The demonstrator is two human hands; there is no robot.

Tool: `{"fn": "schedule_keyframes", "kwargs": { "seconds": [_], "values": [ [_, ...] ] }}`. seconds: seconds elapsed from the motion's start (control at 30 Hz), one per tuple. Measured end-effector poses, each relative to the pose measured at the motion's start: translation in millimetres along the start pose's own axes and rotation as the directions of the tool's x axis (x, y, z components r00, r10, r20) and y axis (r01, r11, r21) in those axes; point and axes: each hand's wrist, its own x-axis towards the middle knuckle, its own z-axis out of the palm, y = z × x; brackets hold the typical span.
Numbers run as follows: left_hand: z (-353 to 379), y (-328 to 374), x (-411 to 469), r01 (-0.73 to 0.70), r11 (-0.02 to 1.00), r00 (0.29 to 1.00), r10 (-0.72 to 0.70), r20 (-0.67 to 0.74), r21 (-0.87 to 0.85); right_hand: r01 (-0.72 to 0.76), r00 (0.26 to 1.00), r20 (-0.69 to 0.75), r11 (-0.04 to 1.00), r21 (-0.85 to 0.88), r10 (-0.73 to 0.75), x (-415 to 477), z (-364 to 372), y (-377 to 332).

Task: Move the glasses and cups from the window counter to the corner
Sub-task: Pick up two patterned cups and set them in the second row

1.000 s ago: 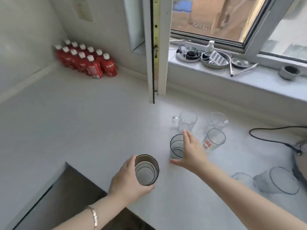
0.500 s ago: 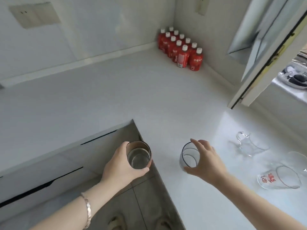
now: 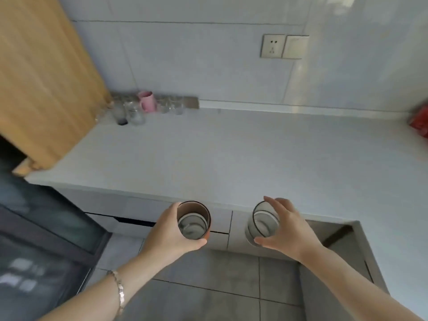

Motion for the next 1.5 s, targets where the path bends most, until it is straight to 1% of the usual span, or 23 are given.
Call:
{"fn": "schedule_keyframes", "kwargs": {
  "seconds": [0.13, 0.3, 0.47, 0.6, 0.67, 0.8, 0.87, 0.97, 1.13, 1.23, 1.33, 1.5],
  "values": [
    [-74, -53, 46, 0.062, 0.996, 0.998, -0.06, -0.029, 0.066, 0.025, 0.999, 0.034, 1.0, 0.004, -0.025, 62, 27, -73],
    [-135, -86, 106, 0.102, 0.993, 0.992, -0.097, -0.084, 0.058, 0.042, 0.998, 0.05, 0.999, 0.025, -0.043, 137, 47, -131],
    [-167, -109, 187, 0.161, 0.987, 0.984, -0.16, -0.078, 0.017, 0.059, 0.994, 0.089, 0.998, -0.006, -0.058, 224, 58, -161],
    [-189, -114, 260, 0.175, 0.984, 0.98, -0.176, -0.094, -0.024, 0.101, 0.99, 0.099, 0.994, -0.035, -0.097, 303, 62, -183],
    [-197, -112, 289, 0.176, 0.984, 0.981, -0.177, -0.084, -0.016, 0.115, 0.987, 0.118, 0.992, -0.058, -0.108, 334, 61, -194],
    [-210, -112, 361, 0.176, 0.983, 0.978, -0.169, -0.121, 0.051, 0.131, 0.984, 0.13, 0.989, -0.062, -0.122, 395, 62, -215],
    [-215, -113, 399, 0.16, 0.983, 0.984, -0.152, -0.088, 0.089, 0.12, 0.986, 0.127, 0.991, -0.062, -0.111, 415, 64, -225],
    [-221, -112, 458, 0.118, 0.973, 0.993, -0.122, 0.008, 0.199, 0.084, 0.99, 0.116, 0.995, -0.053, -0.077, 439, 71, -237],
    [-220, -110, 542, -0.069, 0.935, 0.993, 0.031, 0.114, 0.349, -0.004, 0.999, 0.049, 0.999, -0.034, 0.006, 466, 89, -255],
    [-218, -112, 574, -0.141, 0.901, 0.981, 0.071, 0.18, 0.41, -0.076, 0.997, 0.02, 0.997, -0.029, 0.077, 476, 99, -267],
    [-213, -119, 593, -0.19, 0.891, 0.968, 0.099, 0.231, 0.413, -0.139, 0.99, 0.002, 0.99, -0.01, 0.139, 487, 109, -275],
    [-210, -130, 613, -0.234, 0.906, 0.944, 0.125, 0.306, 0.353, -0.224, 0.974, -0.036, 0.975, 0.002, 0.224, 514, 121, -286]
  ]
}}
